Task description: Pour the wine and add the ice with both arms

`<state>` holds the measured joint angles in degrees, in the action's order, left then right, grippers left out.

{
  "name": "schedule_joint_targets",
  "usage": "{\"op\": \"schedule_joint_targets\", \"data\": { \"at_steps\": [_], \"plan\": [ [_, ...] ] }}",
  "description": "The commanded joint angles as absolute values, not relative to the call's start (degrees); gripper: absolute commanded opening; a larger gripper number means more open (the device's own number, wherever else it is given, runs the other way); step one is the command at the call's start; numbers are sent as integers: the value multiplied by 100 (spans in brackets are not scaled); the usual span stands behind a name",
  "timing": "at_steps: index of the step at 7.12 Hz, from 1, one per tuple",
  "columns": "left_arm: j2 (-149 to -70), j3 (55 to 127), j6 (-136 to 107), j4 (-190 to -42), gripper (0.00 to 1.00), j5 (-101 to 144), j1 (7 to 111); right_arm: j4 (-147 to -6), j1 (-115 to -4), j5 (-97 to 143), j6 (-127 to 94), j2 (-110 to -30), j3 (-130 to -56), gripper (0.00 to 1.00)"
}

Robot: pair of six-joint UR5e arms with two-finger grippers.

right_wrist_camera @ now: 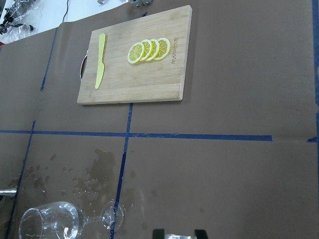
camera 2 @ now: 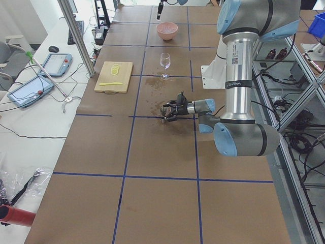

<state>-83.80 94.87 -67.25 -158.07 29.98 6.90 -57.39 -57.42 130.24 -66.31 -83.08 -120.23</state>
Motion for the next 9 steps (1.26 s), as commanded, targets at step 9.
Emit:
{"op": "schedule_joint_targets", "data": {
  "at_steps": [9],
  "plan": [
    [-6822, 10914, -6592, -15558, 100, 5359, 686, -5739, -5406, 12841, -6679, -8000, -12023, 0]
  ]
}}
